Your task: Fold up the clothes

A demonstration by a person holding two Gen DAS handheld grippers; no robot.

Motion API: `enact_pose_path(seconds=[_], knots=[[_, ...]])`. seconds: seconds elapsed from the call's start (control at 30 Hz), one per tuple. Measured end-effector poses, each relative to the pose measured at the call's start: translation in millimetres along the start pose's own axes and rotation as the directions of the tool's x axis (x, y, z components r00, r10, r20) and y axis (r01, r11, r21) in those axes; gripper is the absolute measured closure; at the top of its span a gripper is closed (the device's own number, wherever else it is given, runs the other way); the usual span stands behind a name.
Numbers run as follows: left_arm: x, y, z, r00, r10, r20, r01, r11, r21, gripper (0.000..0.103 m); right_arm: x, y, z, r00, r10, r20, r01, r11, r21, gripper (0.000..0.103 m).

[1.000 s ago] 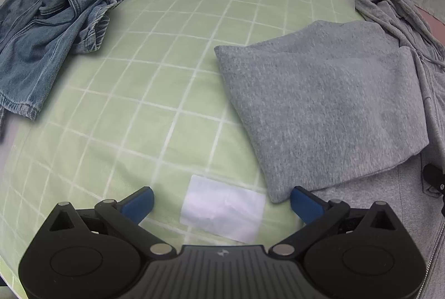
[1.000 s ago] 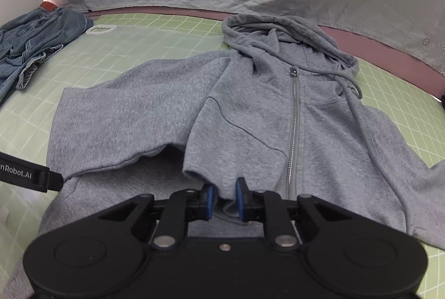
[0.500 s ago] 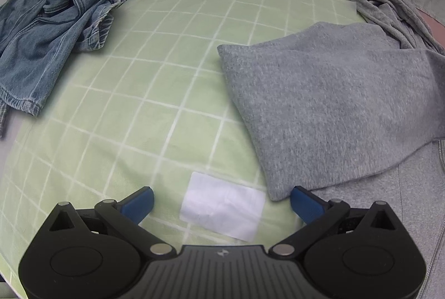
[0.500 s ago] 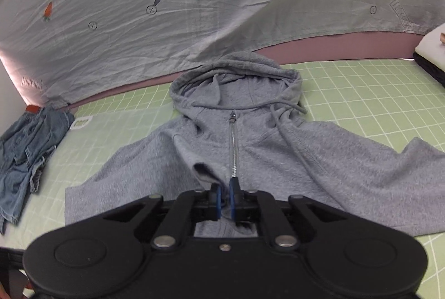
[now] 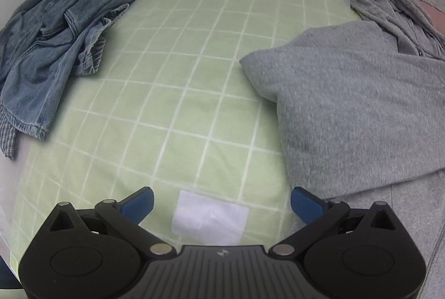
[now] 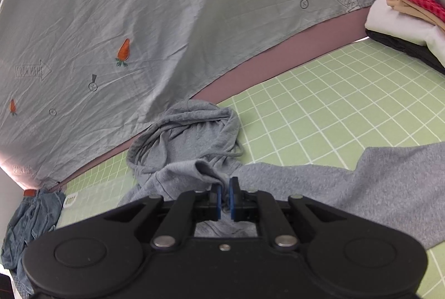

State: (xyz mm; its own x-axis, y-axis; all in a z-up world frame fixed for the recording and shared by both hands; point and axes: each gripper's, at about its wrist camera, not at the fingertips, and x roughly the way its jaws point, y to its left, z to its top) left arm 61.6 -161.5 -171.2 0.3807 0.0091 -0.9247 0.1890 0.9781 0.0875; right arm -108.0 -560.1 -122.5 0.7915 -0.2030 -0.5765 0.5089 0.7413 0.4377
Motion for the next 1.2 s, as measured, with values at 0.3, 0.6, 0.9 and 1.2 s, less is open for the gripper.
enact_pose_path(seconds=[0.3,0.6,0.9,1.2], knots=[[1,-33,21,0.998,0.067,0.016,-0.068,0.997,0.042,0.0,-34,-40,19,0.981,-0.143,0.132,0.144,0.99,0.002,0.097],[17,-35,23,0.993,0.115,-0.009,-0.114,0.989,0.098,0.0,-55,-106,41,0.902,-0.386,0.196,0.36,0.92,0.154,0.097],[16,-30,30,0.997,0.076,-0.006,-0.075,0.997,0.032,0.0,-30,-138,38,0.849,-0.525,0.061,0.515,0.848,0.126,0.096],[6,-39,69,0.99,-0.132,0.048,0.134,0.99,-0.053,0.0,-21,-137,9,0.845,-0.535,0.002,0.528,0.834,0.162,0.054]])
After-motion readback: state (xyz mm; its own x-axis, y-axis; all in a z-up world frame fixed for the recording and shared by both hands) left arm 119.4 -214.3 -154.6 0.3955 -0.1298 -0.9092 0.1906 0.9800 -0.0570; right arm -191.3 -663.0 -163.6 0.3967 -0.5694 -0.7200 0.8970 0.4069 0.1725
